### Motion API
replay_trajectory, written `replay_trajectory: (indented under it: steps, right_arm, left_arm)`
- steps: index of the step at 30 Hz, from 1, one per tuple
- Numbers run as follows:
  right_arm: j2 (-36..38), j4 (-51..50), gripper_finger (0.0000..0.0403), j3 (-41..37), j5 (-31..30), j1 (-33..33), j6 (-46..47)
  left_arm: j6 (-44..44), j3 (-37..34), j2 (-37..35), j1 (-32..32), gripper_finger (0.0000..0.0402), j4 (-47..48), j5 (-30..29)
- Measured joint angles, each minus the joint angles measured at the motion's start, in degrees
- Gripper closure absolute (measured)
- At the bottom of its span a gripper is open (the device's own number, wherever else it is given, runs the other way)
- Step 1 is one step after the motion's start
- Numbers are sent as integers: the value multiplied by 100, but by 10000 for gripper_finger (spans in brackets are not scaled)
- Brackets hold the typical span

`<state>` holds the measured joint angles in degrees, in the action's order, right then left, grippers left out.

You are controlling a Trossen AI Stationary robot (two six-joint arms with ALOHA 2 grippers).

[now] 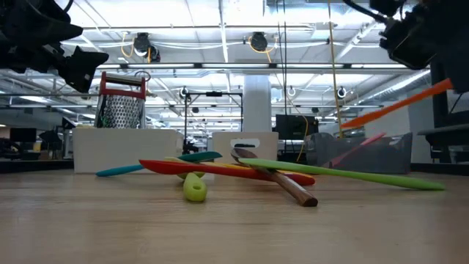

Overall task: Pick & Place Kitchen Items
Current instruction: Put the orange spatula into the black bin

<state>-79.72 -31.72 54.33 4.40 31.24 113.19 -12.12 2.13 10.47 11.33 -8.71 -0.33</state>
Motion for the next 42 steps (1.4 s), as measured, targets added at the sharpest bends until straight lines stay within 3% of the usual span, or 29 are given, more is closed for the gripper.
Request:
replay_trajectory:
  steps: [14, 23, 27, 42]
  right_arm:
    - [1356, -2625, 352, 0, -884, -198, -1345]
    - [2096, -4857, 359, 56, -939, -790, -2314]
    - [2151, -5859, 361, 271, -1253, -1102, -2766]
    - [1611, -5830, 380, 702, -3218, -2642, -5398]
  left_arm:
    - [-28, 0, 1, 0, 144, -2, -16]
    - [-170, 0, 1, 4, 144, -8, -16]
    - [-188, 0, 1, 4, 144, -9, -14]
    - [-219, 0, 1, 0, 144, -54, -10]
